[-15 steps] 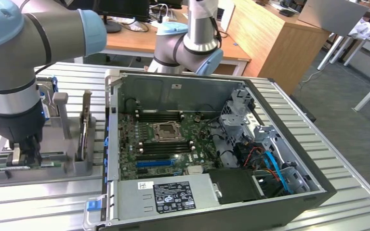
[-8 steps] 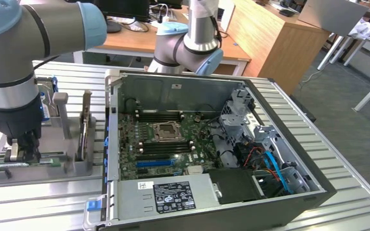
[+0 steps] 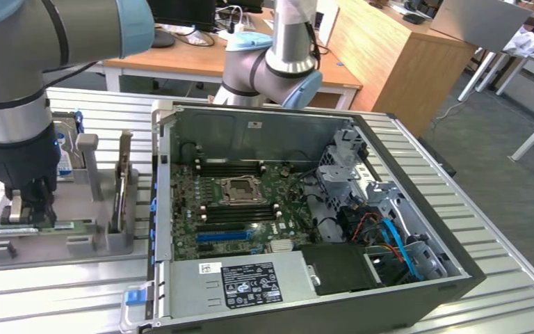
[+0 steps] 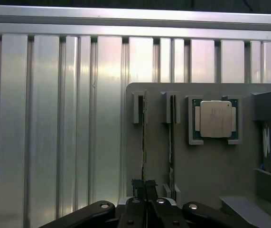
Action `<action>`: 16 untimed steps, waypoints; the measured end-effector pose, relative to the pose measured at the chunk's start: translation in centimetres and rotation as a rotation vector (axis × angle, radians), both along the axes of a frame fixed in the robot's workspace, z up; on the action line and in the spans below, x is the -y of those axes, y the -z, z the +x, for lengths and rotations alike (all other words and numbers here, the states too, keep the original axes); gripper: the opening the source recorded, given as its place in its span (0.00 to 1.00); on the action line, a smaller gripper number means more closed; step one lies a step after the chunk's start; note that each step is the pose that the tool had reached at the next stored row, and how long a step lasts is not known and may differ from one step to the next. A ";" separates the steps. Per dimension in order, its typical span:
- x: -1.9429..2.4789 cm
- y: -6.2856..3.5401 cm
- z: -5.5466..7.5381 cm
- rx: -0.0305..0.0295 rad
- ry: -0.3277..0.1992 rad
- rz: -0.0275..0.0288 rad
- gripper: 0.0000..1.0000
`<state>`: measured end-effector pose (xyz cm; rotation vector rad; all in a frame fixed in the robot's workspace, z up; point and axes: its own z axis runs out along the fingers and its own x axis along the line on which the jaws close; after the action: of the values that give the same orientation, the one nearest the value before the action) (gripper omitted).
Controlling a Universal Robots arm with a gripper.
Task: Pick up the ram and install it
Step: 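Pick up the ram and move it above insertion slot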
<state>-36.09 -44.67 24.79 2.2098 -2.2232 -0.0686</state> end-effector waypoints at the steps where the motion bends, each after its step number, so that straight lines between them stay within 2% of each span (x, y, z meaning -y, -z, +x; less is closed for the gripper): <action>1: 0.00 -0.27 0.0 0.0000 0.000 0.0000 0.11; 16: 0.00 -4.60 0.0 -0.0001 0.000 0.0000 0.11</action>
<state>-36.08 -44.67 29.39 2.2097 -2.2232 -0.0687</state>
